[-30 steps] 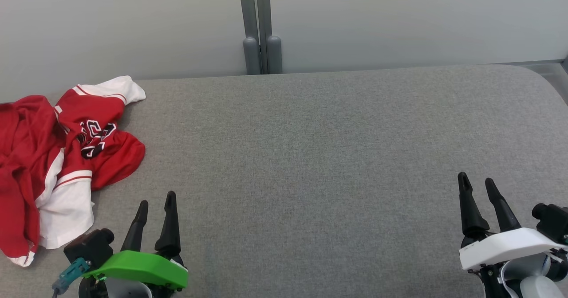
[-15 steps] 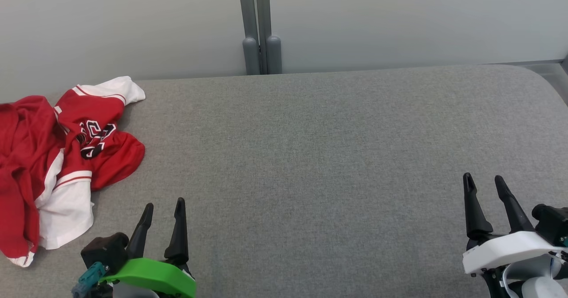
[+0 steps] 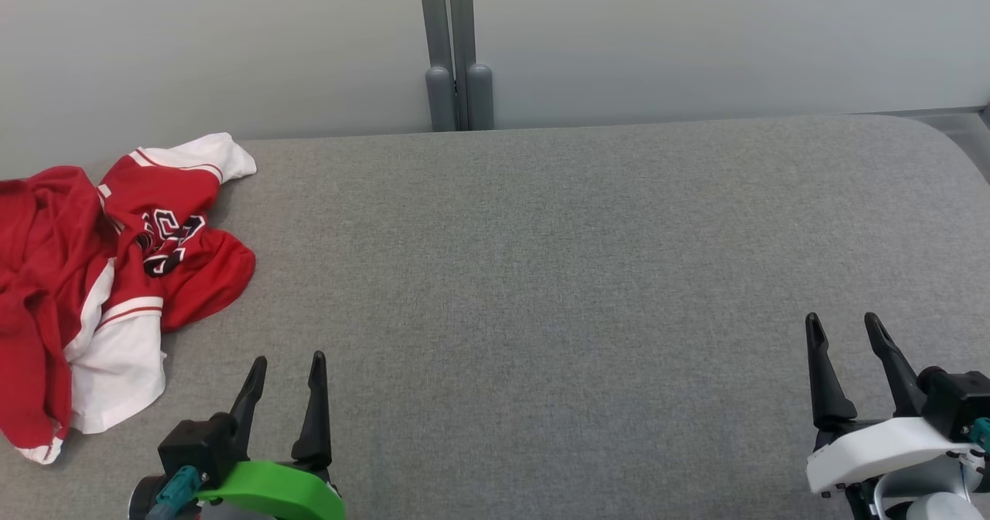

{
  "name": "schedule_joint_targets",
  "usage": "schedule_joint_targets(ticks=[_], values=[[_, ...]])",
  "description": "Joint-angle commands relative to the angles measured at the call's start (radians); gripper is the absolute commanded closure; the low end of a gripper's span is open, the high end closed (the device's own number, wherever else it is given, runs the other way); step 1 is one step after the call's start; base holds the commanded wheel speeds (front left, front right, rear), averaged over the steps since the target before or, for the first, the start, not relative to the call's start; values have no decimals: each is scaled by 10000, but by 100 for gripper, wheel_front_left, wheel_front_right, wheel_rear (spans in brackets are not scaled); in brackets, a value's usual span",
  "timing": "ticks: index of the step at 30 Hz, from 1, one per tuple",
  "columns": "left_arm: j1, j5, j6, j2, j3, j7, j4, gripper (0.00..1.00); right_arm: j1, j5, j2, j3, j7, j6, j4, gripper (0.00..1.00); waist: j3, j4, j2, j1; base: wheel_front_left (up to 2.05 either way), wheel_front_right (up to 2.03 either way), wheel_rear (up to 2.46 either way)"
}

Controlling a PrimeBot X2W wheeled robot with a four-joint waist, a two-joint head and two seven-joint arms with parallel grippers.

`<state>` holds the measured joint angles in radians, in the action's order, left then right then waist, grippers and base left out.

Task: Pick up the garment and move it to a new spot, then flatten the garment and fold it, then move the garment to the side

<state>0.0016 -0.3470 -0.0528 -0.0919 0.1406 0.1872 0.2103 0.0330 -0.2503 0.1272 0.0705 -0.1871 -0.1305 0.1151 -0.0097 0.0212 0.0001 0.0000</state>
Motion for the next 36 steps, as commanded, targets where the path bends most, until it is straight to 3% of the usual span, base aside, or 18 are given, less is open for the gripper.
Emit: schedule_joint_targets(ticks=[1, 36], values=[[40, 299, 19, -47, -21, 112, -65, 0, 58, 209, 76, -13, -108, -2, -20, 0, 2, 1, -1, 0, 0, 0, 0], [391, 2804, -275, 375, -664, 808, 335, 0, 519, 2359, 148, 52, -810, -2, 84, 0, -50, -74, -1, 0, 0, 0, 0]])
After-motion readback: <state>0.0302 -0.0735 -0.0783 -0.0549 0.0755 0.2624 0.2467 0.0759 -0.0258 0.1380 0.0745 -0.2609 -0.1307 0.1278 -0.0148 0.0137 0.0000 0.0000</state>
